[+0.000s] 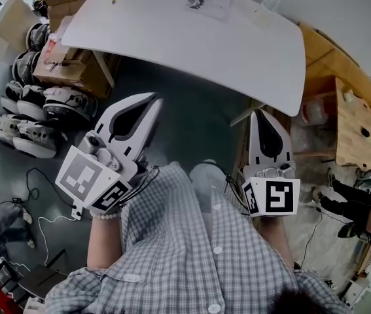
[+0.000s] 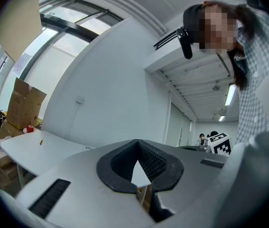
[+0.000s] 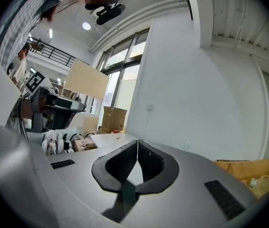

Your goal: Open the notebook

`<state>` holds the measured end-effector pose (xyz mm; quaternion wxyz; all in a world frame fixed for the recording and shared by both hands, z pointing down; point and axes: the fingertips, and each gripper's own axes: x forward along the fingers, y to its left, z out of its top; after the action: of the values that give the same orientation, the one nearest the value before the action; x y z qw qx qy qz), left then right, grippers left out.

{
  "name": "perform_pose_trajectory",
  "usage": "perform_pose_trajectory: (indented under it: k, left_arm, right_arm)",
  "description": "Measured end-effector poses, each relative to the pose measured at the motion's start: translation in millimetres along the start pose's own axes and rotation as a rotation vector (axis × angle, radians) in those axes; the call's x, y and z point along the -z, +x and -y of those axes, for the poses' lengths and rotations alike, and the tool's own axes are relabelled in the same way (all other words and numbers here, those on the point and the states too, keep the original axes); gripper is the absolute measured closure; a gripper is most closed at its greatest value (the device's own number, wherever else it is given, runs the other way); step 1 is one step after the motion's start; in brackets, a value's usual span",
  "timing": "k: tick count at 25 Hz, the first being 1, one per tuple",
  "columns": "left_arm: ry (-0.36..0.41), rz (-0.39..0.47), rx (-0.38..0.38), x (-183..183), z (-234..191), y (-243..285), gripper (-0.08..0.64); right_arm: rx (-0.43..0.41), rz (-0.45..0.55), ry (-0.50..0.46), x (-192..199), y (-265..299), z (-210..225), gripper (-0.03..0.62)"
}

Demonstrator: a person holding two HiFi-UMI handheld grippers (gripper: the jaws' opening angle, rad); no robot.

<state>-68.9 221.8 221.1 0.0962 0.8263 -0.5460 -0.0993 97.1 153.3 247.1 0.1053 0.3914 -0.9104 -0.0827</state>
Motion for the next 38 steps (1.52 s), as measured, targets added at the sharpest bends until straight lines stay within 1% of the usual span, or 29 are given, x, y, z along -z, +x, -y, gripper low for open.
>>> perform_pose_trajectory:
  k: [5, 11, 22, 30, 38]
  left_arm:
    - [0.001, 0.014, 0.012, 1, 6, 2, 0.552]
    - [-0.027, 0.025, -0.02, 1, -9, -4, 0.552]
    - [-0.005, 0.011, -0.038, -2, -28, 16, 0.552]
    - [0.005, 0.017, -0.054, -4, -44, 39, 0.552]
    - [-0.004, 0.023, -0.091, -15, -69, 79, 0.552]
  right_arm:
    - [0.002, -0.006, 0.002, 1, 3, 1, 0.571]
    - [-0.025, 0.016, -0.012, -2, 14, -6, 0.571]
    - [-0.051, 0.027, -0.011, -2, 47, 2, 0.571]
    - [-0.054, 0.037, -0.011, 1, 75, 21, 0.571]
    - [-0.109, 0.029, -0.033, -7, 125, 47, 0.571]
